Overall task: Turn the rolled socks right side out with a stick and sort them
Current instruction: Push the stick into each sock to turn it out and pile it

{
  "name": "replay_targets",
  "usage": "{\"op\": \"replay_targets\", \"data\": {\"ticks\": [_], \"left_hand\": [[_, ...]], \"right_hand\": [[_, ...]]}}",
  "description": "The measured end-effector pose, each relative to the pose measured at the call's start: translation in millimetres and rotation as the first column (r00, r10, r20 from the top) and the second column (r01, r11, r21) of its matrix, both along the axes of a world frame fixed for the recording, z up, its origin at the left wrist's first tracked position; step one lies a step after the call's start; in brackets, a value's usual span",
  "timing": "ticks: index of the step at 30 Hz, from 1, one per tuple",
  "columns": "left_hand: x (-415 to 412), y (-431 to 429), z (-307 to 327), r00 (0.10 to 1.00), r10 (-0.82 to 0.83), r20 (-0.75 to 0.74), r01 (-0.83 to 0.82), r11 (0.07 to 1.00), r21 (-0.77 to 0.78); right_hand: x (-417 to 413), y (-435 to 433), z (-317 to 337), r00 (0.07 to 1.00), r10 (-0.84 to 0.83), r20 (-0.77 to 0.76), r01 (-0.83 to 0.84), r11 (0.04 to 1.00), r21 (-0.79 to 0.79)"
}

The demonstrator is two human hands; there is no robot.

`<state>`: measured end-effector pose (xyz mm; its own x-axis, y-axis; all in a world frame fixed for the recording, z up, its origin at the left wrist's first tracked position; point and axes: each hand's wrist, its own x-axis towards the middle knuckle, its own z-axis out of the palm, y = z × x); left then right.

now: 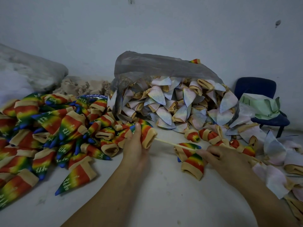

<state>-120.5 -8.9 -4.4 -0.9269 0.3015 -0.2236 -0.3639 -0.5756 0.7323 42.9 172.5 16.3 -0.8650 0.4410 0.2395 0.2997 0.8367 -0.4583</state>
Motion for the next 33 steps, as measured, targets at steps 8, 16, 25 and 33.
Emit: {"op": "replay_targets", "data": {"ticks": [8,16,25,33], "left_hand": [[11,7,-4,0.955,-0.036,-0.293,-0.042,0.966,-0.254],[7,7,-10,0.922,0.045,-0.384,-0.182,0.928,-0.326],[3,7,-13,0.945,0.035,-0.324,-0.143,0.938,-0.316],[3,7,-12,0.953,0.02,-0.302,-0.114,0.948,-0.297]], "right_hand": [[-3,4,-5,0.997,-0.058,-0.058,0.066,0.986,0.151],[-5,-3,-2,0.999,-0.029,-0.027,0.033,0.988,0.153],[-4,-1,-5,0.997,-0.049,-0.064,0.058,0.986,0.154],[-5,-3,-4,0.995,-0.082,-0.054,0.09,0.984,0.155]]}}
